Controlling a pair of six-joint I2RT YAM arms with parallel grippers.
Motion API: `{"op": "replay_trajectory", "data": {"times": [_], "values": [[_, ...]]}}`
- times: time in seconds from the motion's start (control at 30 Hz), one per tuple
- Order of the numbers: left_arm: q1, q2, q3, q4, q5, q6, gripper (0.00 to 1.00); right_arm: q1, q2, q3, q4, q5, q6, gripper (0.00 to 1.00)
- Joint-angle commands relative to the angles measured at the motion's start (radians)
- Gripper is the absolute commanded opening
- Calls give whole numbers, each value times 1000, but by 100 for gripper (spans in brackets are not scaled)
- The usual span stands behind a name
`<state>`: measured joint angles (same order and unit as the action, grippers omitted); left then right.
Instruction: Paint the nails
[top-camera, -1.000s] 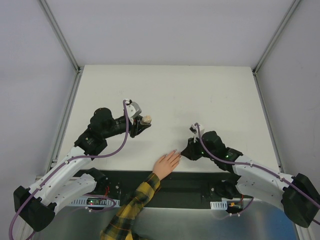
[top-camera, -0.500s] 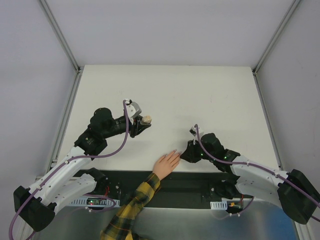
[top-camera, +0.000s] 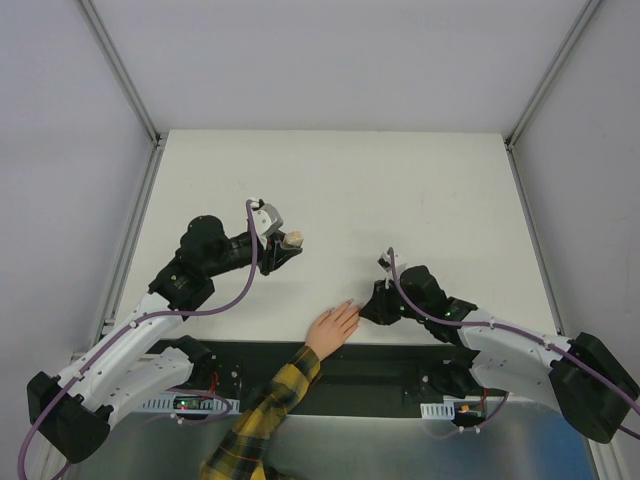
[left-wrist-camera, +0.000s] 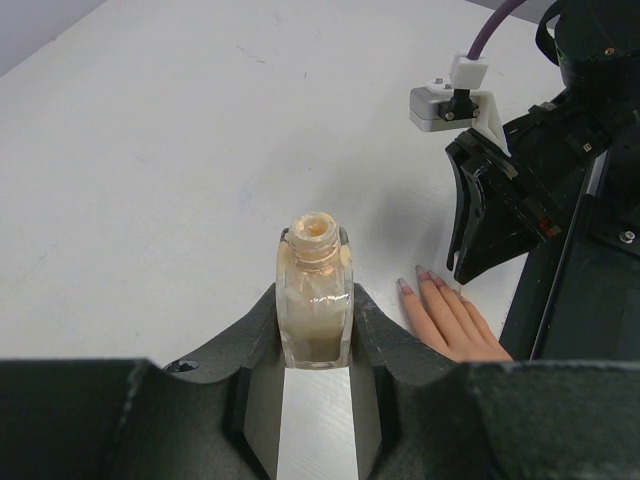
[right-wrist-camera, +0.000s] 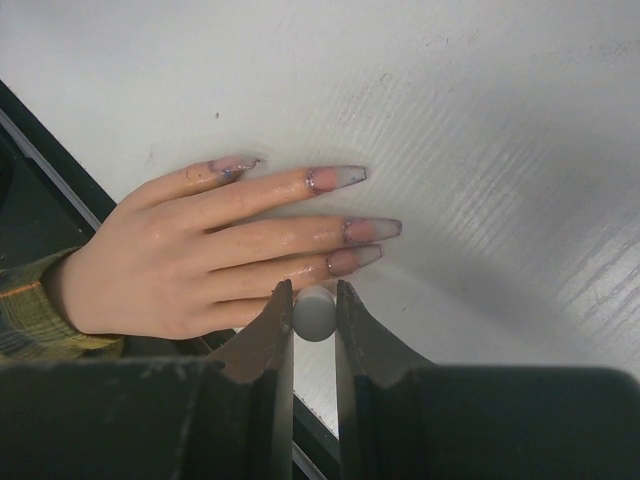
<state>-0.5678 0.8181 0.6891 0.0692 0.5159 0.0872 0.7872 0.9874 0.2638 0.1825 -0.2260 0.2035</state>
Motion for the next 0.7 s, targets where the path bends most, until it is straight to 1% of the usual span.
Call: {"op": "replay_trajectory", "data": {"times": [0.0,0.67], "values": [[11,0,17,46,32,-12,0,3,-10,5,25,-1,8,0],[11,3,18,46,30,-10,0,-3,-15,12,15,83,36,0]]}}
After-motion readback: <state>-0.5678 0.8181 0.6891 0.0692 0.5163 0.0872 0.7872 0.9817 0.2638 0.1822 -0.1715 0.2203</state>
